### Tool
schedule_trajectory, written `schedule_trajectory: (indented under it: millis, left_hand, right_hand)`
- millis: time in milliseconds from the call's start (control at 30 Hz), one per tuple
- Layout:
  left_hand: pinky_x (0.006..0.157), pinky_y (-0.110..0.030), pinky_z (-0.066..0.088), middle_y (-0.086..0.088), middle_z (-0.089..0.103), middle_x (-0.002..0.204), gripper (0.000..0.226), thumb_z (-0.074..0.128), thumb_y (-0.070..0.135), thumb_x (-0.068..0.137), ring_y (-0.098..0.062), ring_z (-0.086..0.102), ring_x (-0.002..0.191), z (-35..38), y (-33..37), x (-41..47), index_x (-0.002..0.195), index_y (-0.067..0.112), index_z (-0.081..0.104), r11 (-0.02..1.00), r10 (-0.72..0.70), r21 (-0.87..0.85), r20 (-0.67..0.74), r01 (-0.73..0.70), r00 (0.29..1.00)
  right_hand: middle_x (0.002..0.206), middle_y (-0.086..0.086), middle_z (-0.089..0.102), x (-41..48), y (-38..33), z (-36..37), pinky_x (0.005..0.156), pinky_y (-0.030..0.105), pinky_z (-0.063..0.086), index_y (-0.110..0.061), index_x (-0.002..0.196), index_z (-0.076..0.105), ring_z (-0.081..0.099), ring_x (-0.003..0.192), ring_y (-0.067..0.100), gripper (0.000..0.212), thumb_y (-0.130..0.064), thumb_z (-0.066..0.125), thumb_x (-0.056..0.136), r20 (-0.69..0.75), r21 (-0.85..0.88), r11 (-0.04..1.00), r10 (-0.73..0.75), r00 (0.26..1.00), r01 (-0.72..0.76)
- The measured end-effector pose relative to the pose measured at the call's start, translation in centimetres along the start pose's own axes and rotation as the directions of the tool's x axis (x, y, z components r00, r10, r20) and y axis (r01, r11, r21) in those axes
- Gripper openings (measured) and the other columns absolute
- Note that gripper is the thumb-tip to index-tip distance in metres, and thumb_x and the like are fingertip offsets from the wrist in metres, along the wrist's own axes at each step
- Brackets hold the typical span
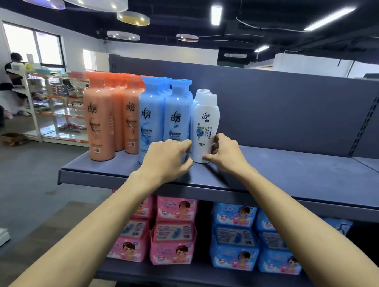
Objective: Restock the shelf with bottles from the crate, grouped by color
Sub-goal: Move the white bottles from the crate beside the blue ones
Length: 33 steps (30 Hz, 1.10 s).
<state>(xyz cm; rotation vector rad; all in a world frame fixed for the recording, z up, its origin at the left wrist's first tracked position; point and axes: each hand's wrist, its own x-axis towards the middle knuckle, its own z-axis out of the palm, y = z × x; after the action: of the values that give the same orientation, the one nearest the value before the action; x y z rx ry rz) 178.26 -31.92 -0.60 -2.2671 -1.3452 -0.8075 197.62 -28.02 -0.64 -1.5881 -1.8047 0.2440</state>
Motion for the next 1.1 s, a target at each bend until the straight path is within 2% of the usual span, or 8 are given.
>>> schedule_trajectory:
  millis: [133, 367, 567, 767, 933, 1100]
  left_hand:
    - [0.067, -0.036, 0.048, 0.001, 0.066, 0.079, 0.020, 0.050, 0.038, 0.086, -0.031, 0.060, 0.077, 0.4, -0.4, -0.1, 0.094, 0.020, 0.054, 0.999, 0.021, -0.027, -0.024, -0.021, 0.999]
    - [0.061, -0.034, 0.043, 0.000, 0.066, 0.079, 0.018, 0.051, 0.036, 0.084, -0.032, 0.060, 0.077, 0.9, -0.6, -0.4, 0.091, 0.019, 0.054, 0.997, 0.045, -0.061, -0.065, -0.049, 0.997]
    - [0.059, -0.032, 0.037, 0.000, 0.065, 0.078, 0.015, 0.051, 0.035, 0.084, -0.030, 0.059, 0.075, 1.0, 1.0, -0.6, 0.086, 0.020, 0.049, 0.999, 0.021, -0.036, -0.030, -0.022, 0.999]
    - [0.063, -0.034, 0.043, 0.000, 0.066, 0.080, 0.016, 0.050, 0.036, 0.085, -0.031, 0.061, 0.079, 0.2, 2.6, -0.6, 0.087, 0.020, 0.050, 1.000, -0.022, 0.011, 0.001, 0.021, 1.000]
    - [0.062, -0.033, 0.039, -0.001, 0.068, 0.083, 0.021, 0.050, 0.038, 0.087, -0.031, 0.062, 0.082, 0.5, 5.2, -0.7, 0.096, 0.020, 0.056, 0.999, -0.020, 0.034, 0.009, 0.020, 1.000]
    - [0.064, -0.033, 0.038, -0.002, 0.068, 0.087, 0.022, 0.051, 0.038, 0.089, -0.031, 0.061, 0.083, 0.9, 9.4, -0.8, 0.097, 0.018, 0.056, 1.000, -0.003, 0.027, 0.017, 0.002, 1.000]
  right_hand:
    - [0.110, 0.006, 0.068, 0.7, -0.3, 0.8, 0.086, 0.039, 0.054, -0.011, 0.110, 0.053, 0.066, 0.097, 0.026, 0.044, -0.022, 0.082, 0.078, -0.004, -0.022, 0.999, 0.026, 1.000, -0.026]
    - [0.104, 0.003, 0.068, 0.7, -0.6, 0.9, 0.073, 0.029, 0.046, -0.009, 0.108, 0.055, 0.064, 0.091, 0.022, 0.040, -0.018, 0.080, 0.079, -0.013, -0.041, 0.998, 0.052, 0.999, -0.053]
    - [0.105, 0.006, 0.069, 0.6, -1.0, 0.3, 0.080, 0.035, 0.054, -0.009, 0.106, 0.056, 0.066, 0.093, 0.024, 0.038, -0.018, 0.080, 0.077, 0.032, -0.022, 0.997, 0.070, 0.997, -0.069]
    - [0.114, 0.011, 0.063, -1.2, 0.1, 0.2, 0.086, 0.044, 0.053, -0.012, 0.115, 0.053, 0.061, 0.100, 0.030, 0.054, -0.039, 0.079, 0.076, 0.089, -0.128, 0.992, 0.032, 0.996, -0.021]
    - [0.120, 0.013, 0.063, -3.5, 1.9, -1.8, 0.089, 0.045, 0.053, -0.012, 0.126, 0.051, 0.061, 0.105, 0.030, 0.057, -0.038, 0.076, 0.083, 0.066, -0.169, 0.983, -0.060, 0.996, 0.070]
    - [0.122, 0.015, 0.064, -6.6, 3.4, -4.8, 0.093, 0.046, 0.052, -0.009, 0.127, 0.052, 0.060, 0.113, 0.033, 0.052, -0.032, 0.074, 0.086, 0.068, -0.237, 0.964, -0.110, 0.992, 0.123]
